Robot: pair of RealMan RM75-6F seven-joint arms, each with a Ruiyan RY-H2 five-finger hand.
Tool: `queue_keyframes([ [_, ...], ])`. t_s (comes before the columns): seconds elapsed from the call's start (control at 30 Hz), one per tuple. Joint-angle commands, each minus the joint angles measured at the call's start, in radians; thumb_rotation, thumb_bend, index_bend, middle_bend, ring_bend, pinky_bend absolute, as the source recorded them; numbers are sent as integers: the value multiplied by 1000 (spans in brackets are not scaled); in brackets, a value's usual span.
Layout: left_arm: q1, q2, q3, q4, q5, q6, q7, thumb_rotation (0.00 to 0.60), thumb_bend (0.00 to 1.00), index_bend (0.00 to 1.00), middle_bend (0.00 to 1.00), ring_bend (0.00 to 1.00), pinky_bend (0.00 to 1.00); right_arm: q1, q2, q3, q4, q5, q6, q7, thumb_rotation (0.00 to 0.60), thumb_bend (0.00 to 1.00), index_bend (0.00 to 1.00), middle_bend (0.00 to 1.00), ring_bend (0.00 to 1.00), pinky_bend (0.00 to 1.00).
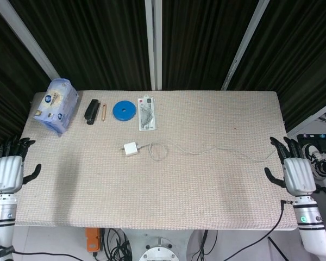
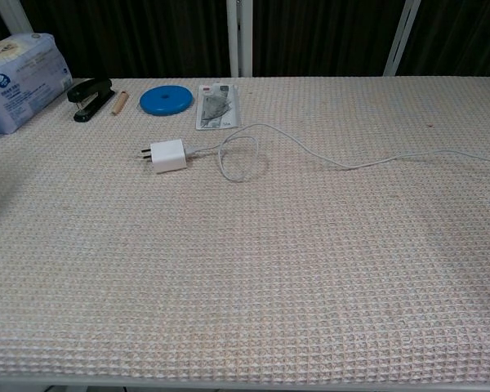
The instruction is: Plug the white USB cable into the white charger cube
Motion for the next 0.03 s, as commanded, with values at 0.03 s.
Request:
queue_keyframes([
  [0.03, 51, 10, 41, -57, 43, 56, 47, 600, 260, 218, 162, 0, 0, -40, 12, -19, 0, -35, 15, 31, 600, 246, 97, 180, 12, 16],
])
